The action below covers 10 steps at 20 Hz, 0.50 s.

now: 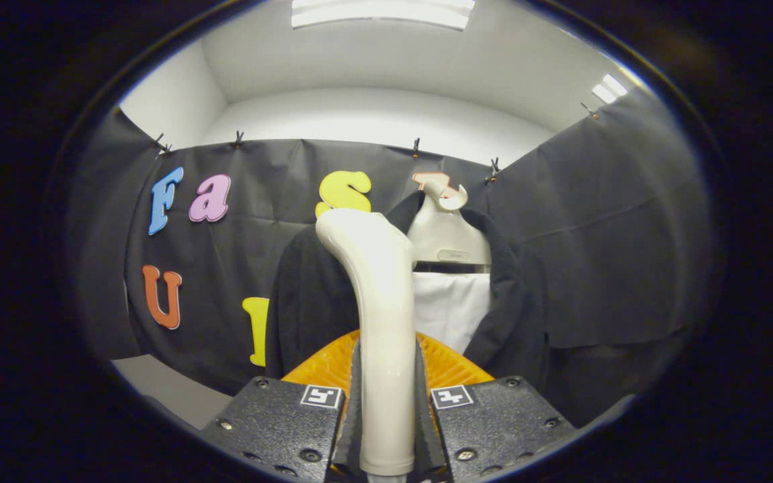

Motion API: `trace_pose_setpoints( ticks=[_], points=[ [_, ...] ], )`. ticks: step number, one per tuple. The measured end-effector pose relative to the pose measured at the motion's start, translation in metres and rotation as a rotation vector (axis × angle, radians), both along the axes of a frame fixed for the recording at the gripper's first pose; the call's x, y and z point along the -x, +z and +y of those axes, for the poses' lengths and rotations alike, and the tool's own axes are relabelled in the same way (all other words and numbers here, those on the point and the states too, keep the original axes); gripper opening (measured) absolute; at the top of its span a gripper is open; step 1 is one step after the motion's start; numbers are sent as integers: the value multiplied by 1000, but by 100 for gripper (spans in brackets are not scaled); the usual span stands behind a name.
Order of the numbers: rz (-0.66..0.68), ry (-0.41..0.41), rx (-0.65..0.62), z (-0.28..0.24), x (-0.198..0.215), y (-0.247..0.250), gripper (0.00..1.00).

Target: Iron the clothes twice with a garment steamer, once on the left side and once on the right side.

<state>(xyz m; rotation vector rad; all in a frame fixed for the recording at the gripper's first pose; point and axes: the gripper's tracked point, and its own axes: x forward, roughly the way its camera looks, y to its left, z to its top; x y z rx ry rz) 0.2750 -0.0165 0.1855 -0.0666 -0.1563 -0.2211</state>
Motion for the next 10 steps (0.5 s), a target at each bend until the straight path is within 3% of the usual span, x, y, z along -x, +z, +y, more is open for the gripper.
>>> trace_pose_setpoints(
  ticks=[10],
  points=[
    [73,-30,10,-5,15,-46,35]
  ],
)
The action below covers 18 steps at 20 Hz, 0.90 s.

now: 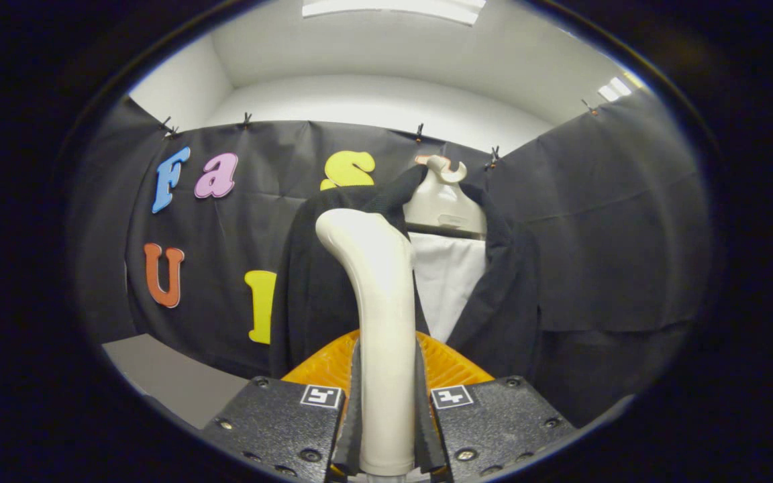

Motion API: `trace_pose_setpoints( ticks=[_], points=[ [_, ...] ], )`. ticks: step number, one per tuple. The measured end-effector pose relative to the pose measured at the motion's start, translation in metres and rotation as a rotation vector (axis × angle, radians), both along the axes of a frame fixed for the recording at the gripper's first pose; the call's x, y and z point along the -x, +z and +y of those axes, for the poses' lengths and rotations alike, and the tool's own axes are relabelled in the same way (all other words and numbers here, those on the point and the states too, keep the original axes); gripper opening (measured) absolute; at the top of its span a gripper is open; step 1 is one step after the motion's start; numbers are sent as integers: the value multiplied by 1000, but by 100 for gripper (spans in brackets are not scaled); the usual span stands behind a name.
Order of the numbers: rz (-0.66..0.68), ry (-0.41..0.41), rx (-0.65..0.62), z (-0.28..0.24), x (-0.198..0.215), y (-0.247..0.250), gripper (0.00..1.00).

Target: Iron the clothes twice with a garment steamer, once on the left side and once on the right side.

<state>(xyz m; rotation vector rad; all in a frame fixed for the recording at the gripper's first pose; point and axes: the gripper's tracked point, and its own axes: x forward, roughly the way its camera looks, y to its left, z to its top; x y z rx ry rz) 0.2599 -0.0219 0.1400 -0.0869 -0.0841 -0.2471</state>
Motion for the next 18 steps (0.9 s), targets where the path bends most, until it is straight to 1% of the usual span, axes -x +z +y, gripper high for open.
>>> trace_pose_setpoints(
  ticks=[2,12,18],
  points=[
    [20,-7,-8,0,17,-20,35],
    [133,-39,-9,-8,35,-92,35],
    [182,-54,-20,-10,50,-126,35]
  ],
)
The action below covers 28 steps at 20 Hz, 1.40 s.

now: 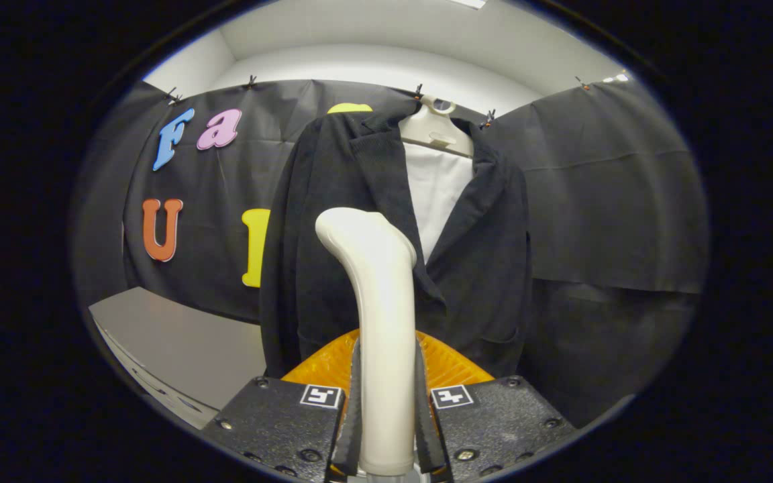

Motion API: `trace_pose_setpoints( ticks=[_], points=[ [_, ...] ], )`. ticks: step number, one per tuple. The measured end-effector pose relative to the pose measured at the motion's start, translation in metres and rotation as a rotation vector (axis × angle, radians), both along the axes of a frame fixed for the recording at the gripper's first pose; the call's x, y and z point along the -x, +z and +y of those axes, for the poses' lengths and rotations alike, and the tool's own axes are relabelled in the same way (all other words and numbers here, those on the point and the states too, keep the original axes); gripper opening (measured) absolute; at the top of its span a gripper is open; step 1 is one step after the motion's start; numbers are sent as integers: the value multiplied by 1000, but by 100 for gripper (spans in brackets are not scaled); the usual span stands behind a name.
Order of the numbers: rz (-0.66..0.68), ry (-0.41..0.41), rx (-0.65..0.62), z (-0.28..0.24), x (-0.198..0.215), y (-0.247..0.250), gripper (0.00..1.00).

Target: Iron the clothes twice with a garment steamer, once on the left side and once on the right side.

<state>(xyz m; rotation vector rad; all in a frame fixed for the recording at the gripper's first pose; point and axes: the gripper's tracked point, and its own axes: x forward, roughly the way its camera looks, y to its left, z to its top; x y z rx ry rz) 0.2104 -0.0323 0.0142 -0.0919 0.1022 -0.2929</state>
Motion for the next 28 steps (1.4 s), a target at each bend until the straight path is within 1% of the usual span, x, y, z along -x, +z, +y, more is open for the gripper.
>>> trace_pose_setpoints(
  ticks=[6,14,17,28],
  points=[
    [97,-6,-2,-1,10,-57,35],
    [219,-40,-28,-16,25,-133,35],
    [251,-49,-20,-20,28,-154,35],
    [335,-88,-30,-35,29,-202,35]
  ],
)
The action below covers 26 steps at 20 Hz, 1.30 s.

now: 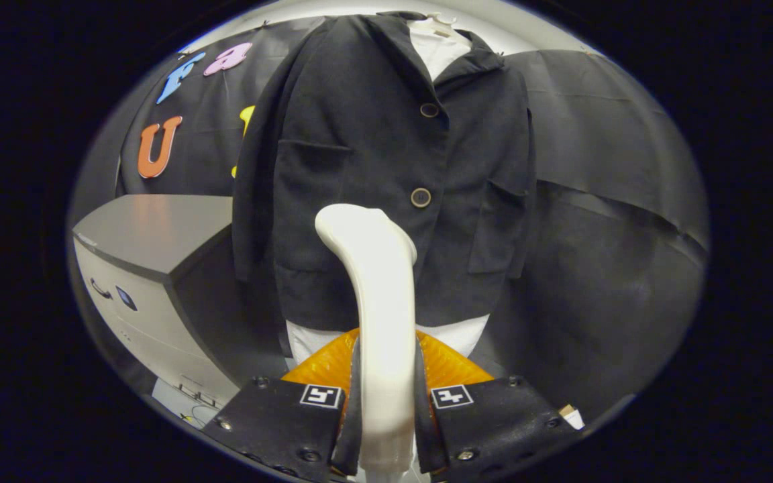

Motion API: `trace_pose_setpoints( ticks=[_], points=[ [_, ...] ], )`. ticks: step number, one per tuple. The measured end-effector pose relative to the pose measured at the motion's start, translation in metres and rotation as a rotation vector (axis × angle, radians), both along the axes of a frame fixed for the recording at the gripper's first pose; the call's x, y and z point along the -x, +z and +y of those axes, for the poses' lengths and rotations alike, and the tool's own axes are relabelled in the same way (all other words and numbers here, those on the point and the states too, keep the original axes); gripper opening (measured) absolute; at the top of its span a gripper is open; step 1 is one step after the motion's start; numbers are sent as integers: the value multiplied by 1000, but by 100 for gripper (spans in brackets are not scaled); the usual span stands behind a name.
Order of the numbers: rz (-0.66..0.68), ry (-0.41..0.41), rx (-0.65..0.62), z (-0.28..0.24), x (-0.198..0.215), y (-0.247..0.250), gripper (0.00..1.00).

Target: Iron the clothes twice with a garment steamer, once on the left side and once on the right side.

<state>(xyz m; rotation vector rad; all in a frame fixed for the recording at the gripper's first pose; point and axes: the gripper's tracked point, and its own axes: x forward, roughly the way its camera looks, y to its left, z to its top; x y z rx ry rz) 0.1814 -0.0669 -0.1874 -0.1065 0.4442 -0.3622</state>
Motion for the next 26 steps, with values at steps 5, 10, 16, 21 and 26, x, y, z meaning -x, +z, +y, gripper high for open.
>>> trace_pose_setpoints(
  ticks=[5,10,16,21,26],
  points=[
    [55,-11,1,0,8,-41,35],
    [91,-25,0,-1,11,-68,36],
    [136,-34,-9,4,19,-90,35],
    [63,-66,-43,3,31,-52,36],
    [-82,-107,-52,-1,56,28,36]
  ],
)
